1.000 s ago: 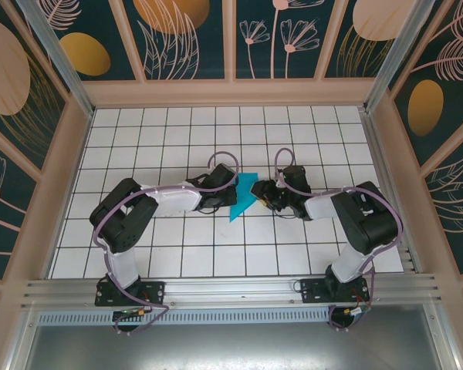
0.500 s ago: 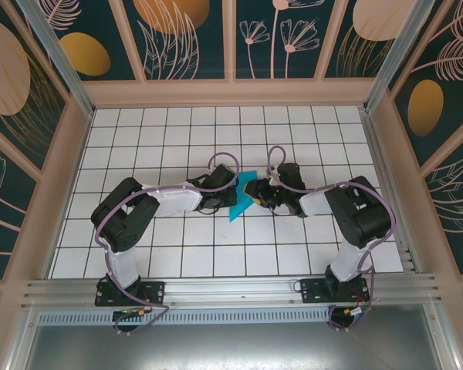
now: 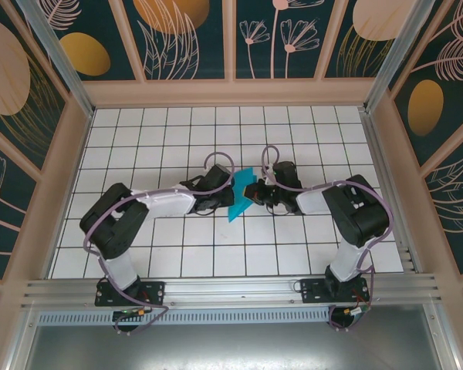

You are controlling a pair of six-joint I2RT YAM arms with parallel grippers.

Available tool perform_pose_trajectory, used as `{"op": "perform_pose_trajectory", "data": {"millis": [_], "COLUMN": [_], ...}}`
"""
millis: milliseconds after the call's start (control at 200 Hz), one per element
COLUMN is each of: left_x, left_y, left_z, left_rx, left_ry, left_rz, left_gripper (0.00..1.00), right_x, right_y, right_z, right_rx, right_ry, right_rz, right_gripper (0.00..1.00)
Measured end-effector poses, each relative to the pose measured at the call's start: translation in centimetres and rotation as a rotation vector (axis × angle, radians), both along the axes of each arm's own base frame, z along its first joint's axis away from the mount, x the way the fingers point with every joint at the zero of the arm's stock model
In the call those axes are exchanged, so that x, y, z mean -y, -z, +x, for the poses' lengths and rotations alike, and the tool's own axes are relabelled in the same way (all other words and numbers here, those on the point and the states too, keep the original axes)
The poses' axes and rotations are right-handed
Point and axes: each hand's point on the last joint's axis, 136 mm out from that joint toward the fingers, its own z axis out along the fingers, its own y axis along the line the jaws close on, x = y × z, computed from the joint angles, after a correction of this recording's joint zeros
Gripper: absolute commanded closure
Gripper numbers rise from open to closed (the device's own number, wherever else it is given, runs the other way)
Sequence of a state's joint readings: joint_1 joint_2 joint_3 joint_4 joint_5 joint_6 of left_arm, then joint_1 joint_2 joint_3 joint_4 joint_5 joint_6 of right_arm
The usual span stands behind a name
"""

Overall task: Fold a paper plane with a square sheet of paper (pick it up from the middle)
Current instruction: Fourth fold the wing at the center of the table.

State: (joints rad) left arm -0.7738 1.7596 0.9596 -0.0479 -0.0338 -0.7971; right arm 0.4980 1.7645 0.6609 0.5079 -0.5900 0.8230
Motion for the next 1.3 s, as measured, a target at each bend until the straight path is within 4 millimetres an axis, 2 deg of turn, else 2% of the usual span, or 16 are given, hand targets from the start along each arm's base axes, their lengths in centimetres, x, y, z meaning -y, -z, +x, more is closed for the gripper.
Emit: {"op": "perform_pose_trajectory", "data": {"millis": [200, 425, 480, 651, 731, 956, 1111, 1301], "left_x": [-0.4, -1.1, -1.3, -1.5, -1.5, -1.0, -1.2, -1.4], "left_y": [-2.7, -3.4, -3.4, -2.2, -2.0, -1.9, -0.9, 0.2], "left_z": [-0.9, -3.4, -4.2, -6.0, -6.5, -6.9, -5.8, -5.6], "left_rx": [0.053, 0.069, 0.071, 0.048, 0.043, 0.055, 0.048, 0.031], "left_ry": [0.012, 0.069, 0.091, 0.13, 0.142, 0.146, 0.094, 0.071], "left_rz": [-0.071, -0.152, -0.174, -0.199, -0.198, -0.186, -0.142, -0.112], "left_gripper": [0.8, 0.66, 0.64, 0.62, 0.61, 0.8, 0.83, 0.85], "right_x": [0.1, -1.0, -1.4, -1.3, -1.4, -2.8, -2.3, -2.0], "right_y": [0.5, -1.5, -1.8, -1.6, -1.7, -3.5, -3.1, -2.7], "right_z": [-1.5, -3.5, -3.8, -3.7, -3.6, -2.9, -3.1, -3.7], "right_rx": [-0.065, -0.087, -0.095, -0.109, -0.087, 0.022, 0.037, 0.052], "right_ry": [0.088, 0.233, 0.256, 0.287, 0.256, 0.088, 0.032, -0.023], "right_rz": [0.005, 0.028, 0.039, 0.031, 0.011, -0.003, -0.023, -0.048], "right_gripper": [0.95, 0.94, 0.89, 0.65, 0.63, 0.62, 0.61, 0.56]}}
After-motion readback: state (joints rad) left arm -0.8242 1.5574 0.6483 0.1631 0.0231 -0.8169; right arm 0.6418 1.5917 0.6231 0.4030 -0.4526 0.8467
